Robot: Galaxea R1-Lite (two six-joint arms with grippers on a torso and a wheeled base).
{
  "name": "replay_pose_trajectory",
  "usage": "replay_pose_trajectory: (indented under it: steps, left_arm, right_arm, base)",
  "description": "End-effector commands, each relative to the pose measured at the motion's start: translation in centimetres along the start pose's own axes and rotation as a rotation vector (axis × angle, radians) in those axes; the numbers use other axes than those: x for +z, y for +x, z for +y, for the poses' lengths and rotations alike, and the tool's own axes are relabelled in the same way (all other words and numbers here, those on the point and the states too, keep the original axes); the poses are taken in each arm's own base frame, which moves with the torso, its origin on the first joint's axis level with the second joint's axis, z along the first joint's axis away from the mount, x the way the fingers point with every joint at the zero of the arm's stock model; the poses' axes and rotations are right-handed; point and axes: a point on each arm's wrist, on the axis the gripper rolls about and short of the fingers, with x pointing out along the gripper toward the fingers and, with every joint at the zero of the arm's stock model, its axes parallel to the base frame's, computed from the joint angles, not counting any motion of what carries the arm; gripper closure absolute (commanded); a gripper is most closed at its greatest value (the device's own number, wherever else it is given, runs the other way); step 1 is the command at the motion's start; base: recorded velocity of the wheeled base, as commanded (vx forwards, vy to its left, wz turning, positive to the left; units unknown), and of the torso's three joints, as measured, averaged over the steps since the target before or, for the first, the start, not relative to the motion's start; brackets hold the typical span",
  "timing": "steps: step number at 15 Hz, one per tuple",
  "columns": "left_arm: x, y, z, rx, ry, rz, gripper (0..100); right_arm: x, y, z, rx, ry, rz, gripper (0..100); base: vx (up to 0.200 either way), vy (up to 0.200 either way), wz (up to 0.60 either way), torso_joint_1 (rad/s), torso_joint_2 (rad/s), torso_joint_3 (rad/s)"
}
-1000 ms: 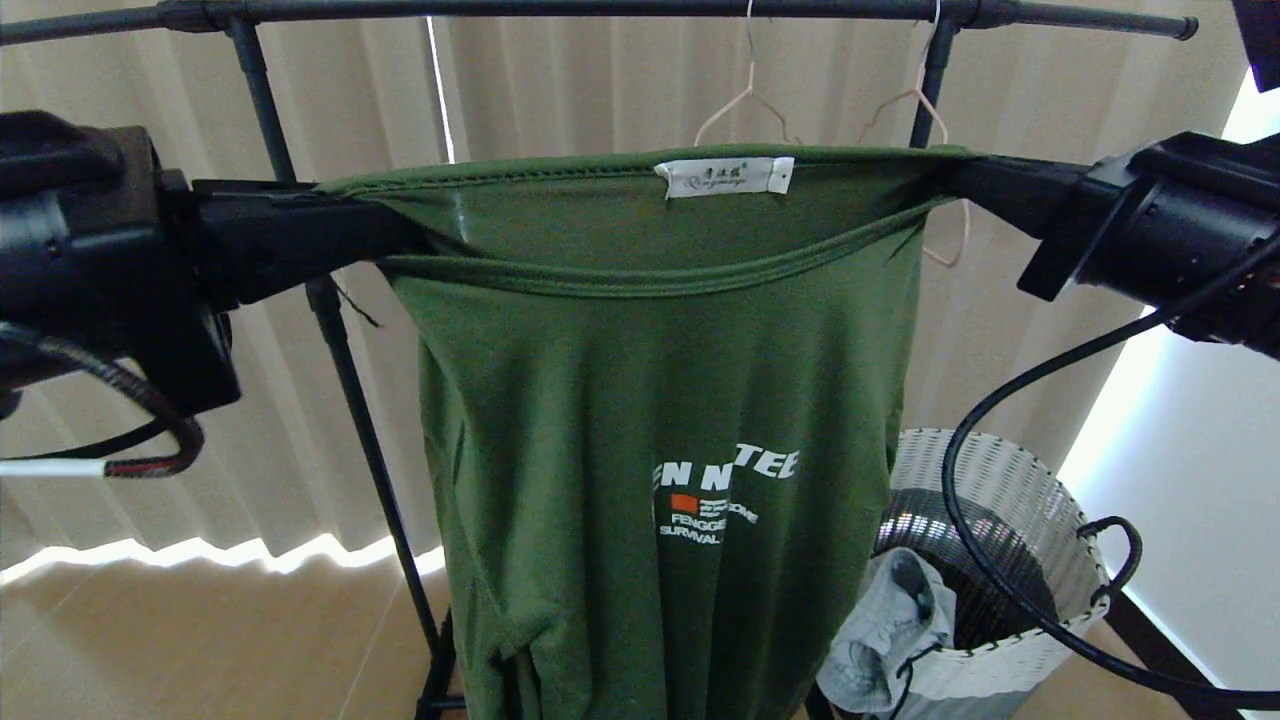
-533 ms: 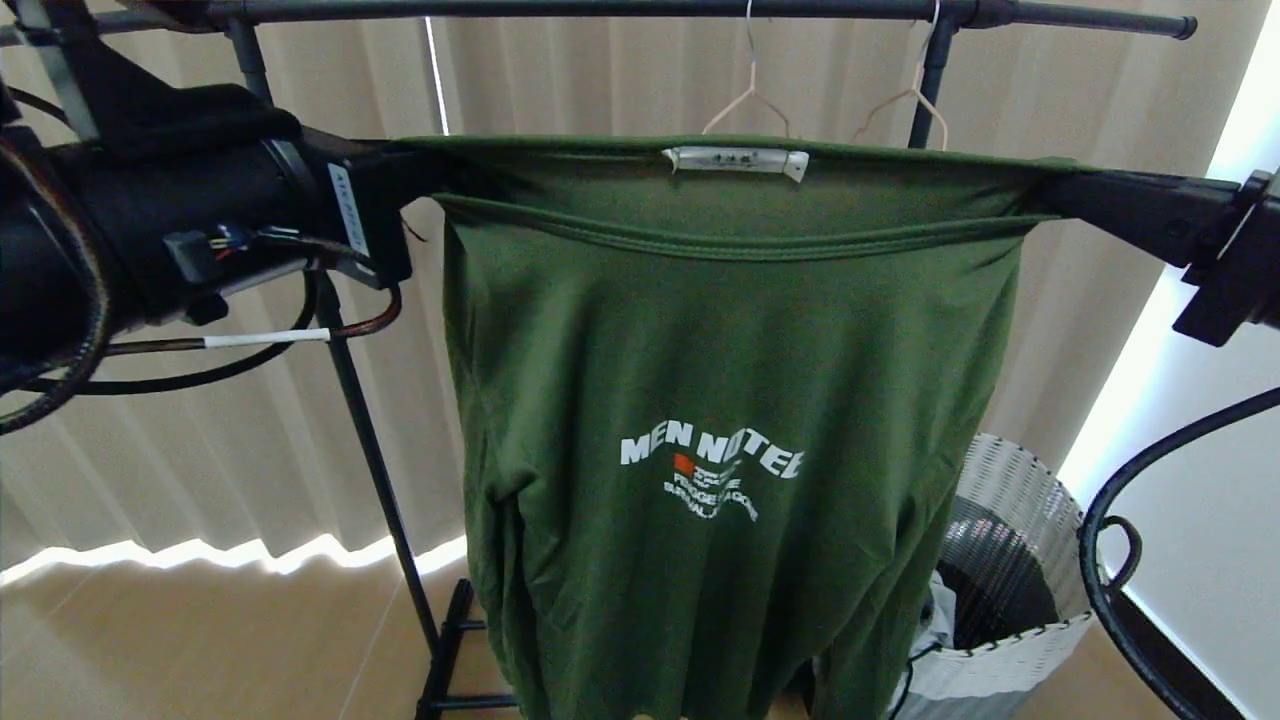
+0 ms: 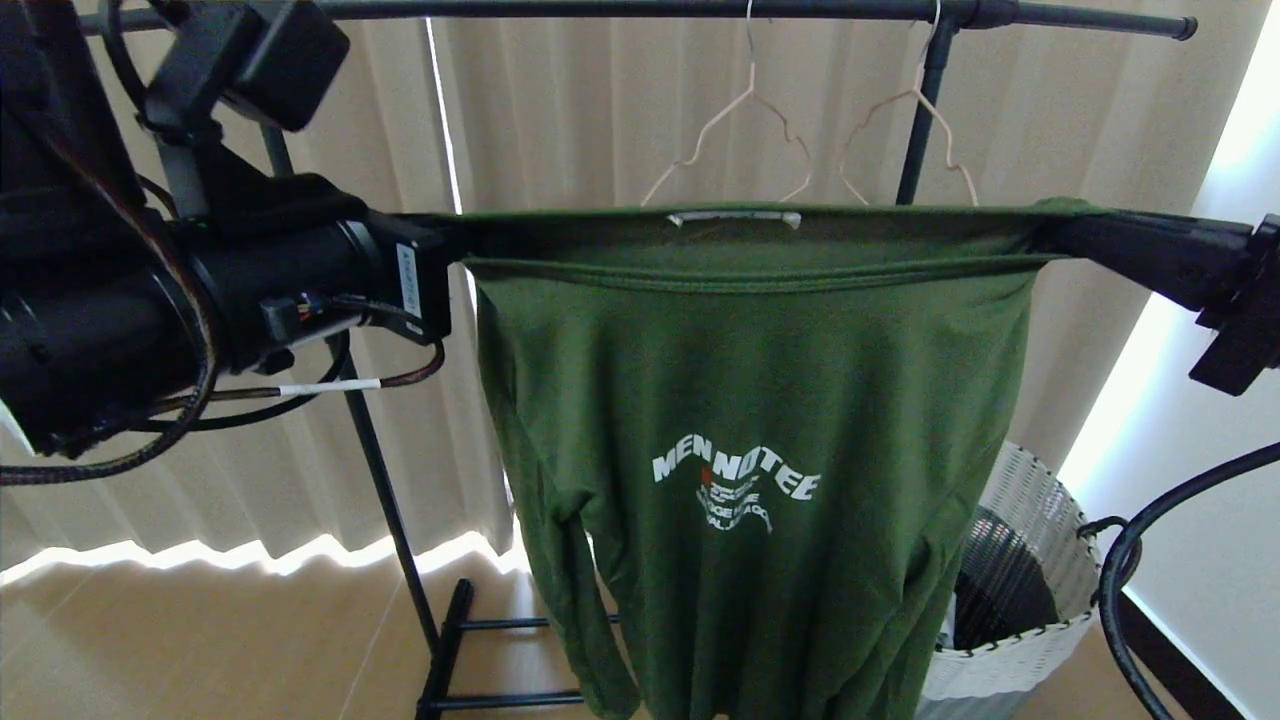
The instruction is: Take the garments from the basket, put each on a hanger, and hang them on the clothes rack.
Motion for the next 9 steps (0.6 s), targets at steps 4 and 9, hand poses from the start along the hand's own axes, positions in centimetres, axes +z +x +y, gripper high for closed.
replay_pose_trajectory:
  steps: [4,9]
  left_arm:
    - [0.5,-0.1,-0.1,-0.002,0.000,-0.021,100]
    - [0.0,-0.1,-0.2,-0.007,-0.003,-0.003,100]
  right_arm:
    - [-0.1,0.0,-0.1,-0.004,0.000,0.006,100]
    - [-0.5,0.5,-0.1,-0.004,0.001,0.024,100]
  base:
    - [0.000,0.000,0.00,0.000,0.00,0.000]
    - [0.000,0.000,0.00,0.000,0.00,0.000]
